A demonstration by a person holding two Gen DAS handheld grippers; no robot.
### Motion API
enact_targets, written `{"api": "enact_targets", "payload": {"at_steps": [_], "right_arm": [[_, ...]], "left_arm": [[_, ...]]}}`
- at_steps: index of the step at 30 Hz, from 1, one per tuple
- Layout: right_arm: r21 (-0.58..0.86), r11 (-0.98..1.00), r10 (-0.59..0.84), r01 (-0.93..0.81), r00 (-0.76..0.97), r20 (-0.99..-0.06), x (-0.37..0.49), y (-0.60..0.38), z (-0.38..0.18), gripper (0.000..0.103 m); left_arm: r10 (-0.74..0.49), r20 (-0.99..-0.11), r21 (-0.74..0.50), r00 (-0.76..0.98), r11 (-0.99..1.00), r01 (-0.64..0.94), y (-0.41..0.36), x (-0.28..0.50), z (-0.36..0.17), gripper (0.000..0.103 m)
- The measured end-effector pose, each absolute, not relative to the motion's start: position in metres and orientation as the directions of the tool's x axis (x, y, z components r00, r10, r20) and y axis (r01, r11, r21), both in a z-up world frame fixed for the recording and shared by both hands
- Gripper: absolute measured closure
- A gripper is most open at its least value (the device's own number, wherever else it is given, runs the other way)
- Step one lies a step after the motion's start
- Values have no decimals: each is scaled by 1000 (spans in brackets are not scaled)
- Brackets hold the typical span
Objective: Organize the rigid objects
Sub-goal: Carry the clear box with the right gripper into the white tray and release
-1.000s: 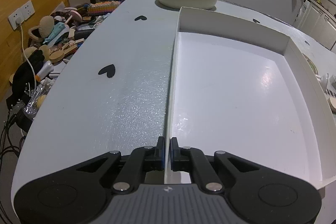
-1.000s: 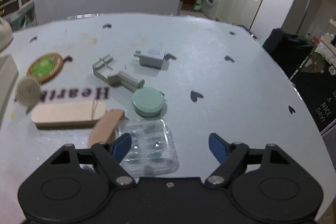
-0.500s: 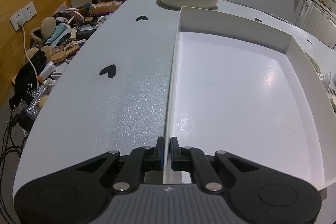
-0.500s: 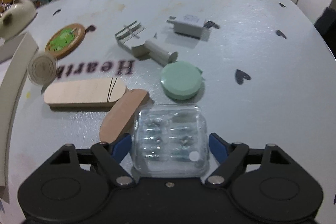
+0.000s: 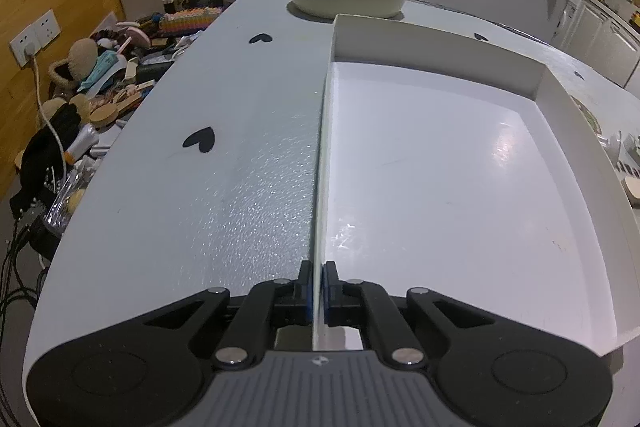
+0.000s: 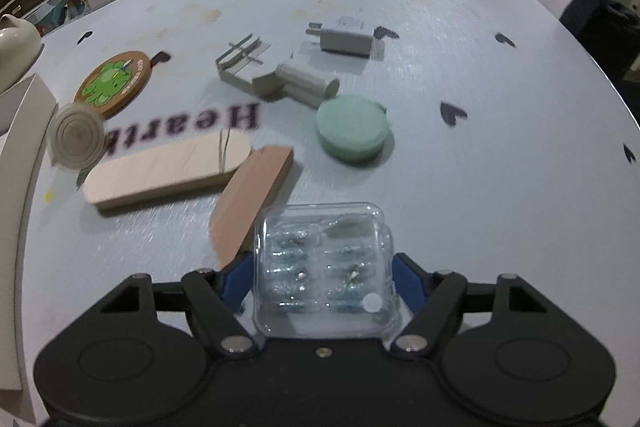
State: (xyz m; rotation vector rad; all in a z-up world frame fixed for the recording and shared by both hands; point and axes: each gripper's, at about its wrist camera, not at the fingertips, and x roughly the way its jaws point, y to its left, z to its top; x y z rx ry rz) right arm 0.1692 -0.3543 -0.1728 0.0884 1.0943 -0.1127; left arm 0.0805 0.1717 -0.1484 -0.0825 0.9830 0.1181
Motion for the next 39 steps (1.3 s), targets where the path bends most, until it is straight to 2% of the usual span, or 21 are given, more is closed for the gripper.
{"api": "enact_targets", "payload": {"at_steps": [7,11,15,22,30,39], "right_arm": [[41,975,-75,216,499,-863,143,-331,-151,28],[84,978,-42,191,578,-815,148,-308,-121,28],[123,989,40,87,636,-771,172,-267,-91,28],[178,962,269,-204,644,-716,237,-158,-58,28],[191,913,372,-360,547,-750,298,-31,-72,28],[300,920,378,-252,364,-851,325,39,-125,28]], "left_arm": [[16,-831,-41,555,995,-89,177,81,-149,101],[1,-829,-46,559,997,-70,179,80,-149,100],[-3,-826,-57,564,995,-78,181,82,-150,100],[-2,-822,-71,570,993,-99,183,82,-150,100],[14,-820,-72,572,989,-128,183,82,-150,100],[16,-822,-86,570,985,-151,184,83,-150,100]]}}
